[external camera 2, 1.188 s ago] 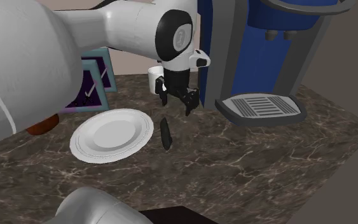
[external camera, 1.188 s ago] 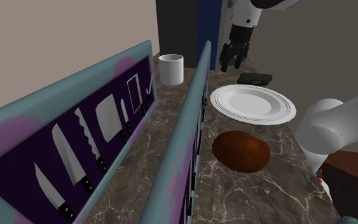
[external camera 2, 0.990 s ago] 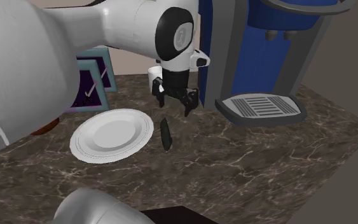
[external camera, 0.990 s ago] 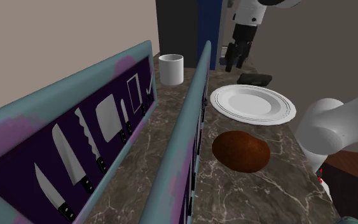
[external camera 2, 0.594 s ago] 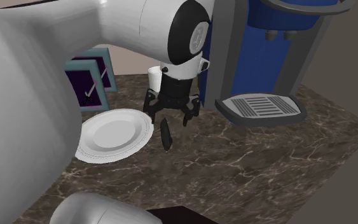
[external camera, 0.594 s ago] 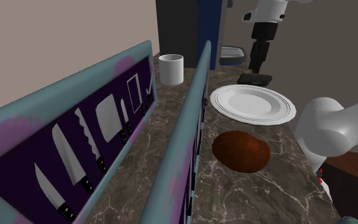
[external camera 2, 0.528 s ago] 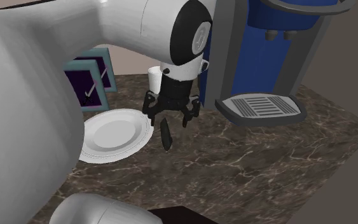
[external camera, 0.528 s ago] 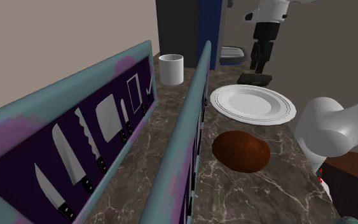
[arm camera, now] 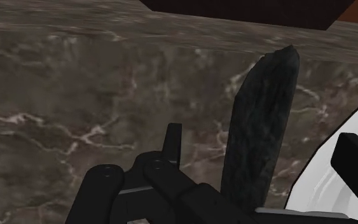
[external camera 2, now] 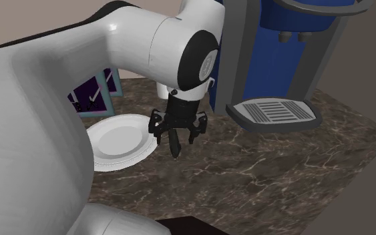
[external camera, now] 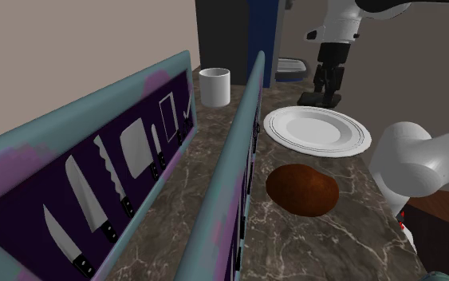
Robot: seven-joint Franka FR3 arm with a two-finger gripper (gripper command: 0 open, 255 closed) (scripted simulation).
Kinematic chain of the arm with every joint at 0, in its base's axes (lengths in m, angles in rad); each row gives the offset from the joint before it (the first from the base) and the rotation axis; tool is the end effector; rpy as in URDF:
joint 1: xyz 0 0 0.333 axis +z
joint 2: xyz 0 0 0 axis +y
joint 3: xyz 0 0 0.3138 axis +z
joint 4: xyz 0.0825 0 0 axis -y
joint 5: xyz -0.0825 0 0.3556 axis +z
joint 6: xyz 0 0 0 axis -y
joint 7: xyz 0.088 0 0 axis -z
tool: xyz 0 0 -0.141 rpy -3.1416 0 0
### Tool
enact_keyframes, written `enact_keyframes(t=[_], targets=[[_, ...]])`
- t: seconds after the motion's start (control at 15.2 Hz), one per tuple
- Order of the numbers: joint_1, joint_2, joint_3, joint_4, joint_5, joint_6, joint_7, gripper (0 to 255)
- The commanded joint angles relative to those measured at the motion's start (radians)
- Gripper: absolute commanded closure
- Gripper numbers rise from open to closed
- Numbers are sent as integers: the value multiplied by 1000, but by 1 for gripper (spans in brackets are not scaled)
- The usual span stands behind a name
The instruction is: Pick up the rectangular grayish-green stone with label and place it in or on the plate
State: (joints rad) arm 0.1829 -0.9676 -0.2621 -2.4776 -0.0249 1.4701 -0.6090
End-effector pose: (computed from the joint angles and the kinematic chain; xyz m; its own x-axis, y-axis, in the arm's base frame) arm 0.2253 -0.0396 0.5295 0.8010 0.5954 0.0627 0.5954 -0.7814 -0.1867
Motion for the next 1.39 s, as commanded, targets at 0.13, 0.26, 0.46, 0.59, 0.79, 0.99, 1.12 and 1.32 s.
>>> enact_keyframes(t=[0.13, 0.26, 0.46, 0.59, 0.79, 0.99, 1.12, 1.32], targets=[[-2, -6, 0, -12, -1, 5, -1, 0], [-2, -6, 0, -12, -1, 5, -1, 0], [-2, -6, 0, -11, -1, 5, -1, 255], [-2, -6, 0, -11, -1, 5, -1, 255], [-2, -6, 0, -11, -1, 5, -1, 255], [-2, -6, 0, -11, -1, 5, -1, 255], [0, -2, 1, 4, 1, -6, 1, 255], [5, 12, 6, 51, 7, -39, 5, 255]])
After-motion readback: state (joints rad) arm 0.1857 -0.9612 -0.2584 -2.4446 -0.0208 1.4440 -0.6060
